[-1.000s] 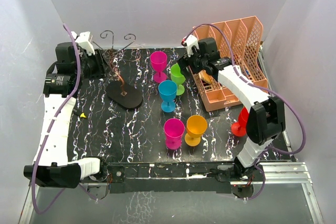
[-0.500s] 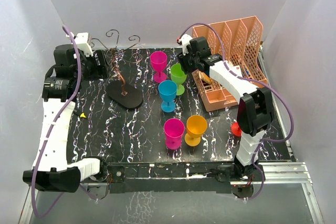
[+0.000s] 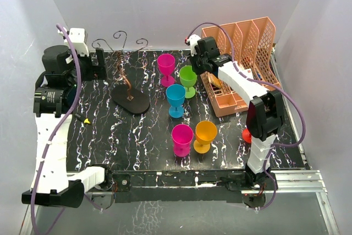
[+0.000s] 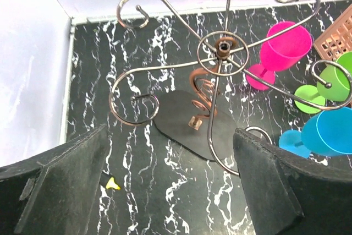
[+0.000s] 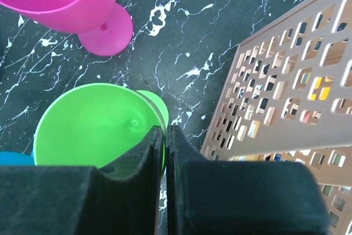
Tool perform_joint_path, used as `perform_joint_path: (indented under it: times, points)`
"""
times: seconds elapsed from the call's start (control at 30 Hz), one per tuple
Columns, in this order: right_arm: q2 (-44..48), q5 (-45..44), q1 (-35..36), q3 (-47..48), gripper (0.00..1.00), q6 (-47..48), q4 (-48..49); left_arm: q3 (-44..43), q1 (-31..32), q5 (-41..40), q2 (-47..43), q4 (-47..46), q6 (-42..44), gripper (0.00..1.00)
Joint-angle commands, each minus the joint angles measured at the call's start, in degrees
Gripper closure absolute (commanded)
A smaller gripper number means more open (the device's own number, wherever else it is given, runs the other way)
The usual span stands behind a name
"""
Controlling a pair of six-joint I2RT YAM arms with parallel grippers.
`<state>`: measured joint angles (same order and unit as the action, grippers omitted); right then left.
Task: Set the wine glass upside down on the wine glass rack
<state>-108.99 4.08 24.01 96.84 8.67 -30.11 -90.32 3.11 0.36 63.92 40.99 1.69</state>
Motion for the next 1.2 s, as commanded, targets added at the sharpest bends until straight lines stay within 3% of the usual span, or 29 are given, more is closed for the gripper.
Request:
perform_joint_path:
  times: [0.0, 0.5, 0.83, 1.17]
  points:
    - [5.23, -2.2, -0.02, 4.38, 0.92, 0.72, 1.47, -5.03, -0.21, -1.01, -1.22, 0.14, 4.13, 0.05]
    - [19.07, -5.51, -1.08, 15.88, 0.92, 2.21, 5.47, -17.21, -0.21, 10.06, 4.91, -1.6, 4.44, 0.03]
    - [20.05, -0.93, -1.03, 27.42, 0.92, -0.13, 3.32, -25.88, -0.21, 17.85, 10.35, -4.81, -2.52, 0.03]
    - [19.43, 6.07, -1.02, 28.95, 0.92, -3.09, 2.99, -31.14, -0.19, 23.94, 15.88, -9.99, -8.03, 0.03]
